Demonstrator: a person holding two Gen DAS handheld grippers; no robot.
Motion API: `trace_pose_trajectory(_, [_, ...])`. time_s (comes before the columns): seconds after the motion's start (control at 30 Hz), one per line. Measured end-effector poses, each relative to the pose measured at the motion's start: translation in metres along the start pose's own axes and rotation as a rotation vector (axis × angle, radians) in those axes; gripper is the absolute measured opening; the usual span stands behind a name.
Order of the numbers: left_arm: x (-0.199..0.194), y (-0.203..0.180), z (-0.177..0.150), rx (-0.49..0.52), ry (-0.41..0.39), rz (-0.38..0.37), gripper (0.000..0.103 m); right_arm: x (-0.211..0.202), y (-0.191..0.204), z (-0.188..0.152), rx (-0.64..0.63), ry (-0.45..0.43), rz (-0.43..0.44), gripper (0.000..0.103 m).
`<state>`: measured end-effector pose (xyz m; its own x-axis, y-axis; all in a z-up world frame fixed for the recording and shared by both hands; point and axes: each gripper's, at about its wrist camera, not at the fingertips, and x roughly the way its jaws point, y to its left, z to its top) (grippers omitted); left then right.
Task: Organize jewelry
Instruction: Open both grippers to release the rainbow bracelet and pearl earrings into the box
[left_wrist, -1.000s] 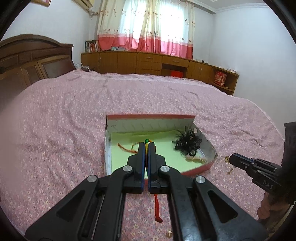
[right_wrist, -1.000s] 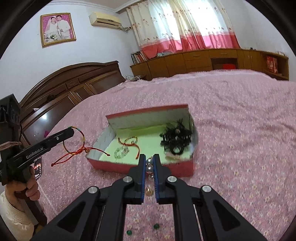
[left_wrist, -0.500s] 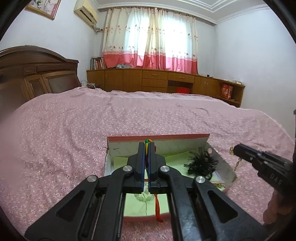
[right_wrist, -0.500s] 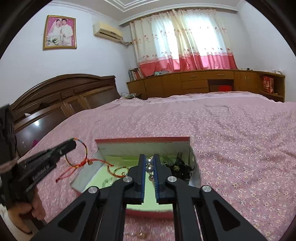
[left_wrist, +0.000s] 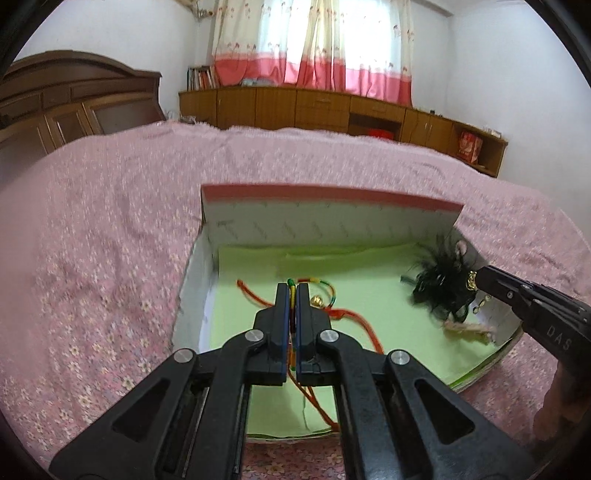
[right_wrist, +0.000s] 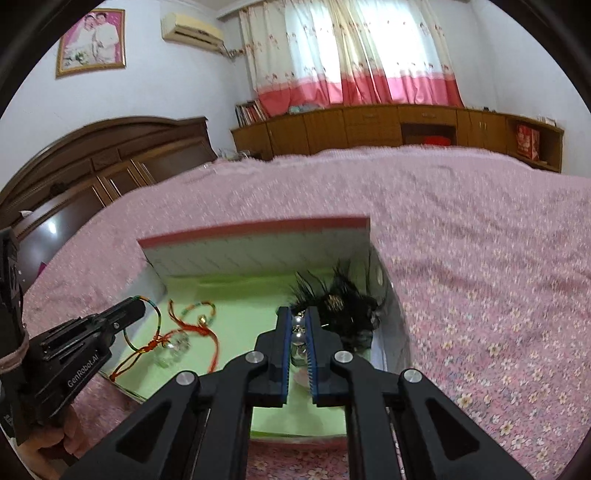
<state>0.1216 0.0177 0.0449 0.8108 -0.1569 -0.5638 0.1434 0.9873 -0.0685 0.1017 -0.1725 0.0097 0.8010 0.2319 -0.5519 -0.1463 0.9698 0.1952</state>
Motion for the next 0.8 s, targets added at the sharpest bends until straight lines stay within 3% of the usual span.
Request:
trace_pose_trajectory(0.23, [0.012,0.001,-0.006,-0.011,0.087,0.001,0.0,0.01,0.0,-0.004,0.012,0.053,0.0,0.01])
trace_pose_trajectory(0.27, [0.013,0.001,-0.007,-0.013,0.098,0.003,0.002,0.01,0.0,-0.004,0.018,0.055,0.006,0.013])
trace_pose_trajectory(0.3, [0.012,0.001,-0.007,-0.017,0.104,0.004,0.011,0.009,0.0,-0.004,0.023,0.055,0.012,0.016])
trace_pose_trajectory(0.43, [0.007,-0.004,-0.007,-0.015,0.109,-0.009,0.021,0.004,0.005,-0.002,0.022,0.048,0.037,0.04])
trace_pose_trajectory(0.47, [0.005,-0.005,-0.006,-0.01,0.105,-0.006,0.024,0.001,0.005,-0.001,0.024,0.043,0.045,0.042])
trace_pose_trajectory(0.8, [-0.021,-0.003,0.001,-0.031,0.092,-0.022,0.026,-0.027,0.013,0.008,0.028,-0.004,0.086,0.043])
